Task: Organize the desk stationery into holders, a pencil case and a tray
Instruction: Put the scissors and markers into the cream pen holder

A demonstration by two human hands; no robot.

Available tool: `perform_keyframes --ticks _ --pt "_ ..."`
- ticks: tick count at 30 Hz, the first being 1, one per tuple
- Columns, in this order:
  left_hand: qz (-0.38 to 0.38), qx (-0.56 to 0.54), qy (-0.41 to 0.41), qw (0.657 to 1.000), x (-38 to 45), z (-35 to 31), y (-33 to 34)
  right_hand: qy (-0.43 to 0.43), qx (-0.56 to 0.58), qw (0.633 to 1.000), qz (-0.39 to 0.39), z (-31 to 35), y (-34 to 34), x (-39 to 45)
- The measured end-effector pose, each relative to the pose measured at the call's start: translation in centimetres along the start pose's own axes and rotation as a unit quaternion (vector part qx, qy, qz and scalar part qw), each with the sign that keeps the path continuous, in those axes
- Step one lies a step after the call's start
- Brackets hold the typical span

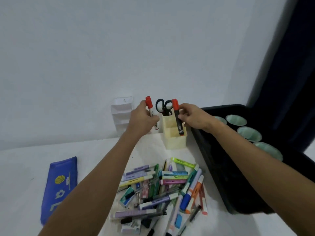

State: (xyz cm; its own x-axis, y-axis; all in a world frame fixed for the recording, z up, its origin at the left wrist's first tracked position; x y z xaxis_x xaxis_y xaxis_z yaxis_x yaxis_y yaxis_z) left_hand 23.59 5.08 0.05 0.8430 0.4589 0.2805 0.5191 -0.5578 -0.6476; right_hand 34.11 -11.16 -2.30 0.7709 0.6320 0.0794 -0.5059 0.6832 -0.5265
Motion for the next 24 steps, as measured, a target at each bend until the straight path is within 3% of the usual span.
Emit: perform_keyframes --ticks 4,7,19,24 --pt "-0.024 -0.045 0.037 0.998 2.3 -1.6 3.2 -0.020 -0.019 0.992 -0.126 -0.9 -2.1 1.5" --pt "-0.021 -0.011 0.043 0.999 3.4 -1.3 5.8 -0.022 -0.028 0.985 -0.170 -1.6 -1.6 2.0" --pt "0.078 0.090 0.025 0.993 3.9 2.3 9.4 0.007 -0.024 0.991 -0.128 -4.9 3.1 3.6" --pt "0.081 0.107 0.020 0.991 3.8 2.9 9.4 0.025 -0.039 0.991 -0.124 -5.6 3.8 3.8"
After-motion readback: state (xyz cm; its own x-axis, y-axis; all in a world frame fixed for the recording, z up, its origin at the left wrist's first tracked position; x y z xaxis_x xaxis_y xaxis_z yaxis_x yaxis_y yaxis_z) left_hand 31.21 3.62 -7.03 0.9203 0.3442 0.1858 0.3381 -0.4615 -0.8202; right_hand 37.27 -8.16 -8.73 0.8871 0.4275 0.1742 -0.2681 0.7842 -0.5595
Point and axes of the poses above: each hand's wrist, its own x-axis towards the middle knuckle, its own y-axis out of the palm, z = x × y, the point moved 6 cm from there along x, towards the middle knuckle, and after that the axes turned 3 degrees about x, right-handed, at the moved point
